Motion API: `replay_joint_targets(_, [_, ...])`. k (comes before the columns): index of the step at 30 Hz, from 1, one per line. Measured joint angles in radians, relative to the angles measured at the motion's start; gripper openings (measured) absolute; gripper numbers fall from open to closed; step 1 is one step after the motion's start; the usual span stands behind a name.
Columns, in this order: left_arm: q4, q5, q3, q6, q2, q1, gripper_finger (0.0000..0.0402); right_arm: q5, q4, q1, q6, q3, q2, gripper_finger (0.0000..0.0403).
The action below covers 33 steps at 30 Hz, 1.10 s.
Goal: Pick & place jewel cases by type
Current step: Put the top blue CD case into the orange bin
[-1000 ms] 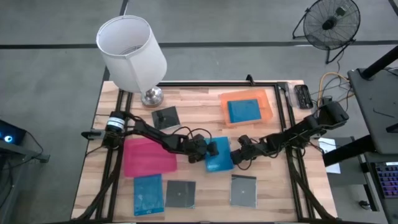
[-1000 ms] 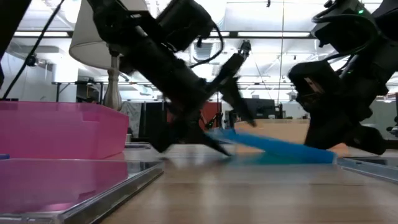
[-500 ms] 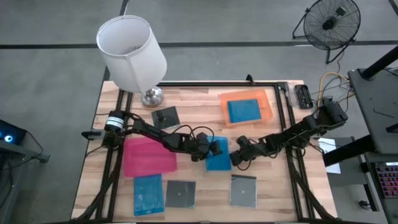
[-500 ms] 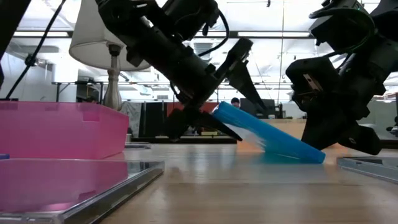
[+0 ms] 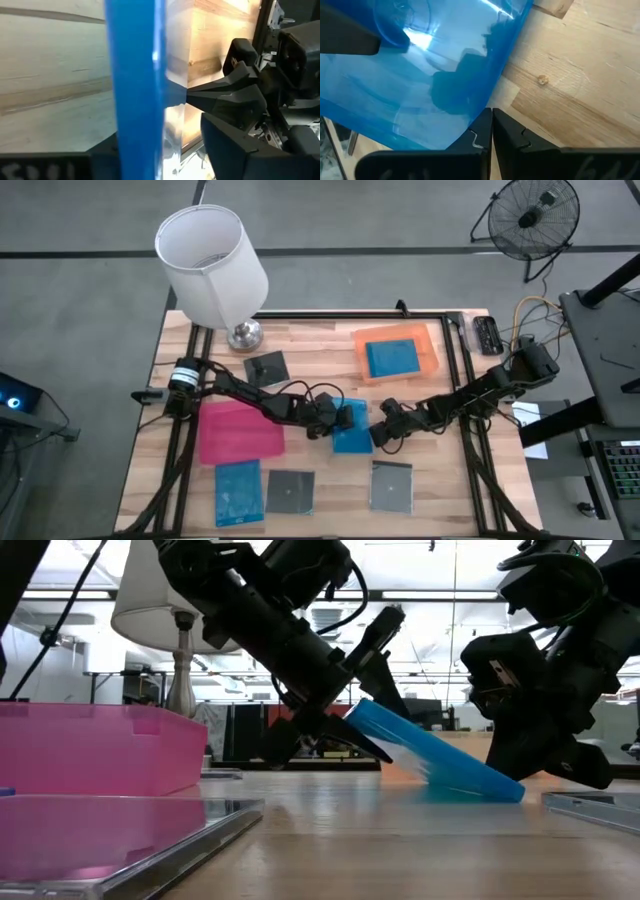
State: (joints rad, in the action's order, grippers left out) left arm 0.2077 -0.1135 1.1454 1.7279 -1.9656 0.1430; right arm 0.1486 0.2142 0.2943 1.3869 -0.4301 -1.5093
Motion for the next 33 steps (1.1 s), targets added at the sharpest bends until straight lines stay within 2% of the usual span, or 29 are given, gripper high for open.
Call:
replay_joint_targets(6, [0.000,0.000,0.000,0.000,0.000,-0.002,0.0113,0.000,0.000,0.000,0.000,0.001,0.000,0.0009])
replay_joint_targets(21, [0.001,0.000,-0.001,0.000,0.002,-0.004,0.0068,0.000,-0.002,0.000,-0.006,0.002,0.012,0.0009])
replay_joint_targets(33, [0.003,0.002,-0.004,-0.101,0.088,-0.009,0.0015,0.016,-0.062,0.000,-0.067,0.008,0.171,0.0009])
